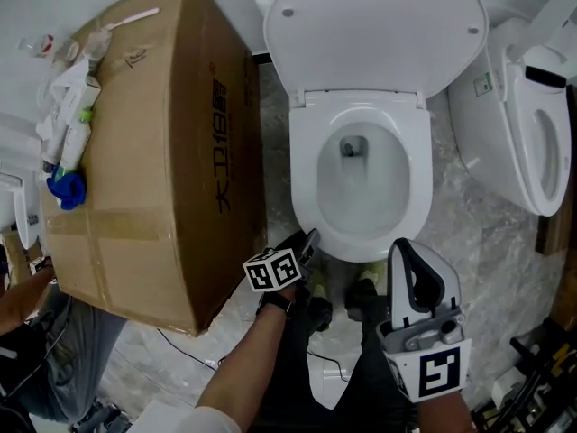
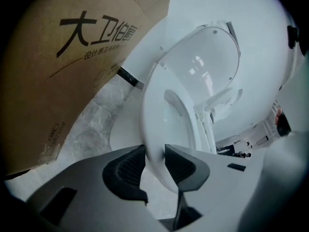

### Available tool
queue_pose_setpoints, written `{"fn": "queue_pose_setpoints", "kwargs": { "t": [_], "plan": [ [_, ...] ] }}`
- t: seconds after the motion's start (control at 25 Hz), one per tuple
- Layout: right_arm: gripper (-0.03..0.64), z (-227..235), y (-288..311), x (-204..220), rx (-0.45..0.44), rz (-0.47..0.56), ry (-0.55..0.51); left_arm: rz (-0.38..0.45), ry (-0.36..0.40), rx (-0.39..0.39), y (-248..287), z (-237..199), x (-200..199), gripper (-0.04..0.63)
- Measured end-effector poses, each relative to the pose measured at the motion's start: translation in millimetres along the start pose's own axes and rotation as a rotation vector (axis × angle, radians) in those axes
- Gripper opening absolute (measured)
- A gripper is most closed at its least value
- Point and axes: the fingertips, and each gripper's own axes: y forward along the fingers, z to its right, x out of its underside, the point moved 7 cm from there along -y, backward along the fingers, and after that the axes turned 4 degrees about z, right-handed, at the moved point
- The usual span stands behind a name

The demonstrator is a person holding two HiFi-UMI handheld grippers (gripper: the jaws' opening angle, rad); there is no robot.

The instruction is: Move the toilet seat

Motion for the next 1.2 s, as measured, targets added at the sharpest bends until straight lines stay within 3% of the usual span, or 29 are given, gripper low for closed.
{"fn": "queue_pose_setpoints", "kwargs": {
  "t": [0.4, 1.2],
  "plan": [
    [0.014, 0, -12, -30, -0.019, -0.014, -0.015, -0.005, -0.036, 0.019, -28, 30, -15, 0.12],
    [0.012, -3, -49, -170, 0.044, 0.016, -0.008, 0.056, -0.12, 0.085, -99, 142, -95, 0.133]
  ]
}}
